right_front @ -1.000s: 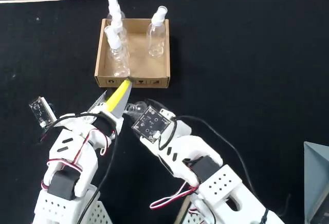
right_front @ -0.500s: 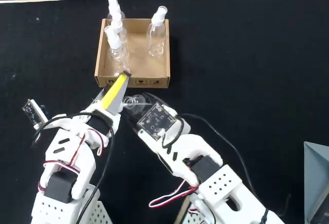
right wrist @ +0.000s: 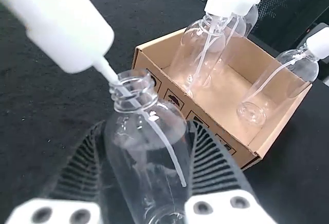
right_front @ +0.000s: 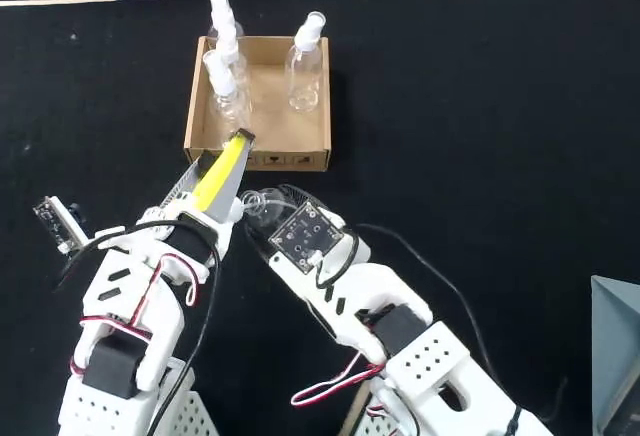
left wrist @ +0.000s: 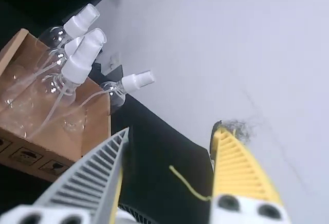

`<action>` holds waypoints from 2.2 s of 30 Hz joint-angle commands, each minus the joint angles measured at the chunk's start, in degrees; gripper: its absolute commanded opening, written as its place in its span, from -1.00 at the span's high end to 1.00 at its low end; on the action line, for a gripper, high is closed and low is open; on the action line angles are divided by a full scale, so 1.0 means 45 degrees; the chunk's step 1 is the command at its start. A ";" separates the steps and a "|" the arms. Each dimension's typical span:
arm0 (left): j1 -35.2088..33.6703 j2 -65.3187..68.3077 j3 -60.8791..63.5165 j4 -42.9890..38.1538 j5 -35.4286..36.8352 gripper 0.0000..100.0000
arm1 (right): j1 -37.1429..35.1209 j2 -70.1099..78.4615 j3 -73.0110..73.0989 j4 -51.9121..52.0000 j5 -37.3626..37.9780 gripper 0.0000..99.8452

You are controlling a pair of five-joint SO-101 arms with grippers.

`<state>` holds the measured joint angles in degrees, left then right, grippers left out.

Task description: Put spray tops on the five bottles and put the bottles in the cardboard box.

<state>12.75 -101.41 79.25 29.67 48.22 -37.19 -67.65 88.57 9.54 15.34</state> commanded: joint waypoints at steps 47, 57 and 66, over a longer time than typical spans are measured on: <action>-0.4190 -0.0195 0.0811 -0.2618 0.1797 0.53 | 0.0215 -0.0400 -0.0596 0.0176 -0.2735 0.98; -0.4151 -0.0195 0.1104 -0.1836 0.1543 0.53 | 0.0449 -0.0928 -0.0850 0.0156 -0.3438 0.98; -0.3233 -0.0195 0.1455 -0.1817 0.0918 0.53 | 0.1250 -0.3878 0.0303 0.0176 -0.3438 0.98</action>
<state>-5.36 -101.41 86.64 21.14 54.46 -33.93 -79.69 89.10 10.51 0.31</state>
